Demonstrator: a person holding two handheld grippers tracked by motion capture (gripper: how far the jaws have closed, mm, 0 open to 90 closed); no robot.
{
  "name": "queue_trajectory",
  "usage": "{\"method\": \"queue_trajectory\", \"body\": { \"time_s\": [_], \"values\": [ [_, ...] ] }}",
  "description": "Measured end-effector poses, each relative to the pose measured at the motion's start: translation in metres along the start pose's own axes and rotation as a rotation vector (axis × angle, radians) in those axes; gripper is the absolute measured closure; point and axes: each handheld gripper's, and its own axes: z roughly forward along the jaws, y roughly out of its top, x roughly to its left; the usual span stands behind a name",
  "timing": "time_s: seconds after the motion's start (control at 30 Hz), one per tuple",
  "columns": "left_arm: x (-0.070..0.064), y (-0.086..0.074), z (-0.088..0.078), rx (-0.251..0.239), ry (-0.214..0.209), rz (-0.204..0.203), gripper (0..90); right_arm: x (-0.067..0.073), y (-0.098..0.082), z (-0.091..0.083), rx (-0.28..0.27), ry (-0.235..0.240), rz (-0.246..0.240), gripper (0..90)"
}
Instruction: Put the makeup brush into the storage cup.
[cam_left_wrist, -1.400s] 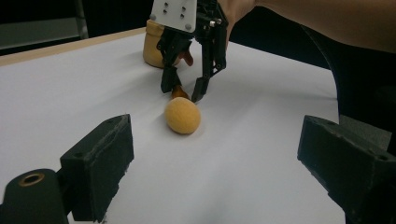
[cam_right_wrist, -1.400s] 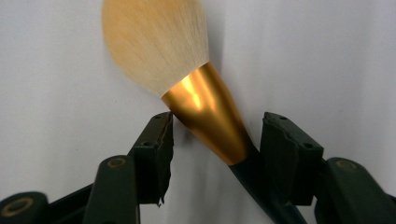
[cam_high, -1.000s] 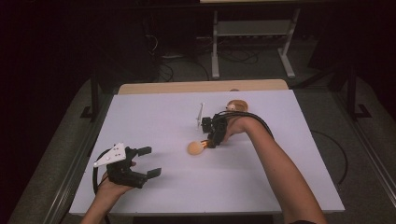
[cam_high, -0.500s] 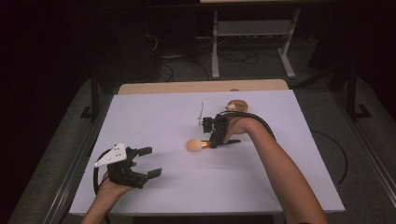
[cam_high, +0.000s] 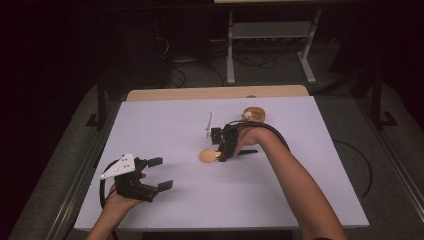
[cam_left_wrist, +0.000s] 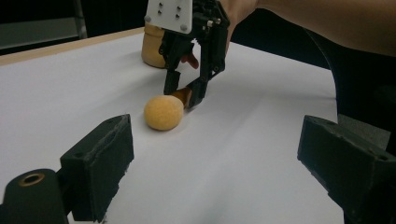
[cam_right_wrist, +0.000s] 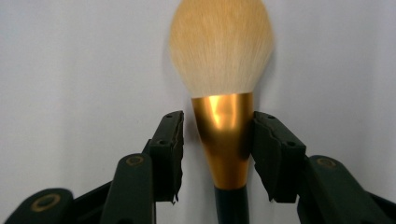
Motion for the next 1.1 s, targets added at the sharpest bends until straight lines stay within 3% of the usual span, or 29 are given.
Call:
{"method": "queue_trajectory", "body": {
  "time_s": [0.67,1.1],
  "values": [
    [0.0005,-0.0004,0.0009,0.006,-0.001,0.006,10.0,0.0020,0.0040,0.0047,0.018,-0.018,-0.025,57.8],
    [0.0005,-0.0006,0.0012,0.009,-0.002,0.009,10.0,0.0004,0.0018,0.0045,-0.001,-0.017,-0.032,60.7]
  ]
}}
